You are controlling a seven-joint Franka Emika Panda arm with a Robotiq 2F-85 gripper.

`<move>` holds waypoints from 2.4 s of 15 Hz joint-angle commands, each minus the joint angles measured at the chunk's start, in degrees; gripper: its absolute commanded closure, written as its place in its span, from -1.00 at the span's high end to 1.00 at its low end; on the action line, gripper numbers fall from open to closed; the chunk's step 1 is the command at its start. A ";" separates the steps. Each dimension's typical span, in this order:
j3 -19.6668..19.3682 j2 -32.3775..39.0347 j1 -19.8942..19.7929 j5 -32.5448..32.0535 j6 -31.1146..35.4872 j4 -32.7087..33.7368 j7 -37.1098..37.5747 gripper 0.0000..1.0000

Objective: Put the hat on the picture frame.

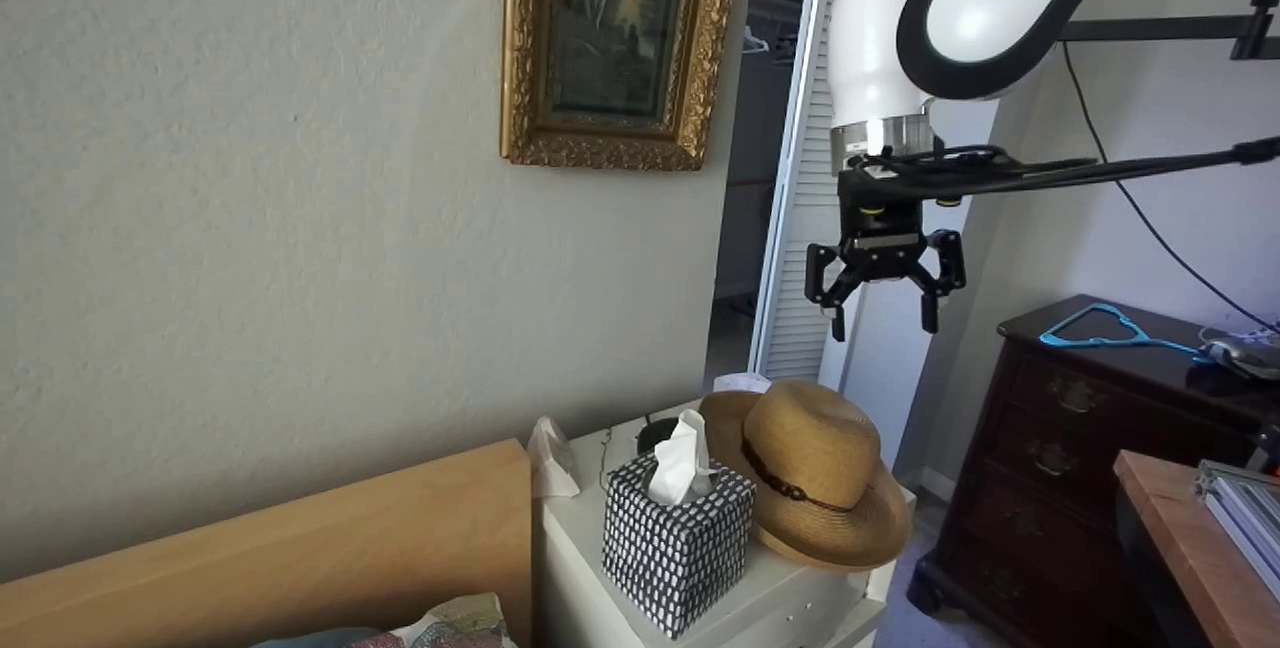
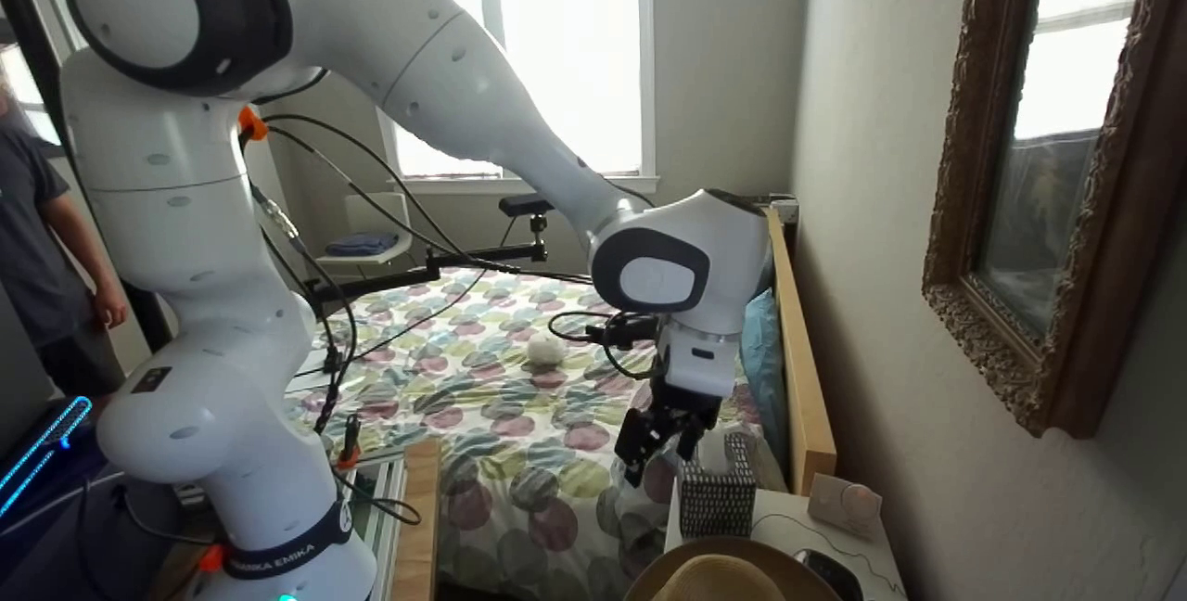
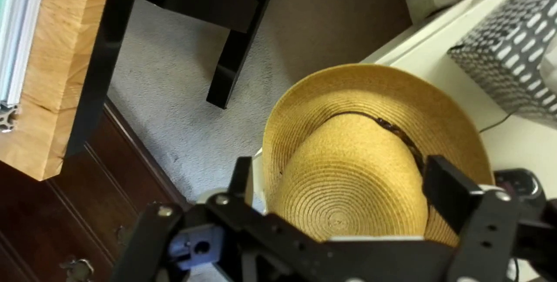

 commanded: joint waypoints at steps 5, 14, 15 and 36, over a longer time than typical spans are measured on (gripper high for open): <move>-4.76 10.34 0.06 -3.12 14.91 3.69 6.71 1.00; -7.59 17.79 1.03 -1.35 22.76 6.41 5.97 1.00; -7.61 18.66 1.07 -1.01 23.40 6.74 5.71 1.00; -8.79 28.00 3.45 0.83 23.80 14.41 5.77 -0.56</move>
